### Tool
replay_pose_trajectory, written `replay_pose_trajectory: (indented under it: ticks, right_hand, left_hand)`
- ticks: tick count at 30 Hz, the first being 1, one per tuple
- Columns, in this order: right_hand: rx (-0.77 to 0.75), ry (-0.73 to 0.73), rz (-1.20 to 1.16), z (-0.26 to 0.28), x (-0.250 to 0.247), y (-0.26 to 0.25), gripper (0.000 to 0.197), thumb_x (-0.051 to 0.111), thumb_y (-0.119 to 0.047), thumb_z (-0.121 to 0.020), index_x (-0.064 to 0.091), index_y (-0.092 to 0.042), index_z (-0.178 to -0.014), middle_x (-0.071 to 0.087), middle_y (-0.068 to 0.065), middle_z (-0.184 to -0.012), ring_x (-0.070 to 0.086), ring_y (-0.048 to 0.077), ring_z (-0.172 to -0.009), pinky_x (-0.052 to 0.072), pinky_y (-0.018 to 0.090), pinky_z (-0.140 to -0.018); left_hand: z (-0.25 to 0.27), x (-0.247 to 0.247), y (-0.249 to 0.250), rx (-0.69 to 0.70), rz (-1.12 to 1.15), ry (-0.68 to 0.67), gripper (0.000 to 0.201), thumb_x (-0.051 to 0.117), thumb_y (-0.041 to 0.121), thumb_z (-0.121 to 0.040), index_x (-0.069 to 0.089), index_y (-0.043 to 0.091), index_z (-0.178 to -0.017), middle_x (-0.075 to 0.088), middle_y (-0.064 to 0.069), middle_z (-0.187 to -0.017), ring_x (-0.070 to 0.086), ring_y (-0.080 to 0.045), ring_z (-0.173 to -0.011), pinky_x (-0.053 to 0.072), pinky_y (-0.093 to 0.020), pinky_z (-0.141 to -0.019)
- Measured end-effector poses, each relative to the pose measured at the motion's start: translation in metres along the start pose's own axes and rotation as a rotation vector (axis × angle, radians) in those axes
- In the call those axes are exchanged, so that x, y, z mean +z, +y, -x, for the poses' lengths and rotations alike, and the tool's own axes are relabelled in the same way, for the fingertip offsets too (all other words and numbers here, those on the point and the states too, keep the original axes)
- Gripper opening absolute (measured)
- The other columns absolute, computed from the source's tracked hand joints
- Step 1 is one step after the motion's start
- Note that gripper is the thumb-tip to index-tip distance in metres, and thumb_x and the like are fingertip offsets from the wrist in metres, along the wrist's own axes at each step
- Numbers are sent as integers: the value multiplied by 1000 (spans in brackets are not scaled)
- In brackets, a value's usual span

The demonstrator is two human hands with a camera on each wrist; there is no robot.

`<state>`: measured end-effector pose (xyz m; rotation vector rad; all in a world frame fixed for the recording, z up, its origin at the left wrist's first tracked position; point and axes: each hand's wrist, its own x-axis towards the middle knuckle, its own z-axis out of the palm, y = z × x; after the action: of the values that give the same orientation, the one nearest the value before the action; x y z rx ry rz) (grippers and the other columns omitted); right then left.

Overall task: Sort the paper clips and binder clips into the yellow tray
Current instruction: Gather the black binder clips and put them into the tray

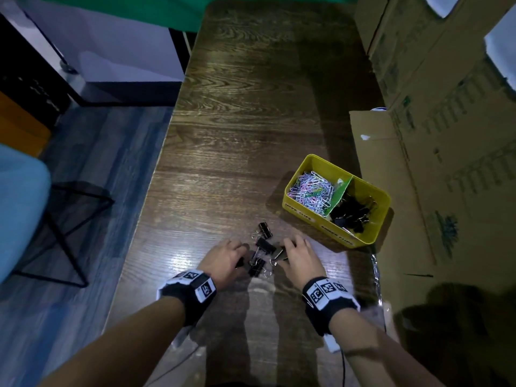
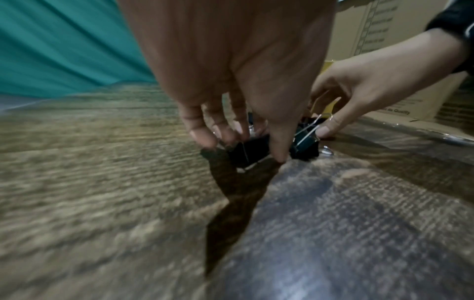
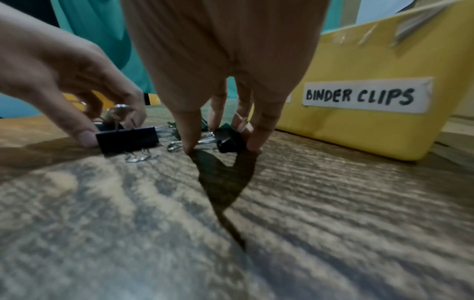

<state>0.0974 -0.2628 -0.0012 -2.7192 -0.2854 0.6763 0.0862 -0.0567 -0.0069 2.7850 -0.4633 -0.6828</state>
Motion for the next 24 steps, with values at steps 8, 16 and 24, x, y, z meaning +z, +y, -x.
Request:
replay_pose_trajectory:
  ticks: [8,16,24]
  right_hand:
    - [123,-45,-288,4,-14,16,26,66,-16,-86,58,-16,-110,40,9,-135,47,28,-123,37,37,-107]
    - [28,-25,-498,-1,-38,5,26,47,-8,-91,65,-24,-101,62,-6,-106,59,19,-91,44,24,-70]
    - [-41,-76,55,-29,-24,-23,57,60,-58,-79,47,-33,-129,57,11,-126,57,30,-111,47,38,-92]
  left_hand:
    - [2,-18,-36,-93,283,197,22,63,32,-85,60,24,-105,54,5,-99,48,-15,-98,38,-31,-84]
    - [-55,-79,2,112,-4,-39,49,59,24,-83,45,38,-128,42,3,-113,43,-15,-94,33,-33,-84]
    - [-78,-70,-4,233,-245,-180,37,50,19,-90,50,33,-124,34,0,-133,51,-20,-109,28,-42,-94]
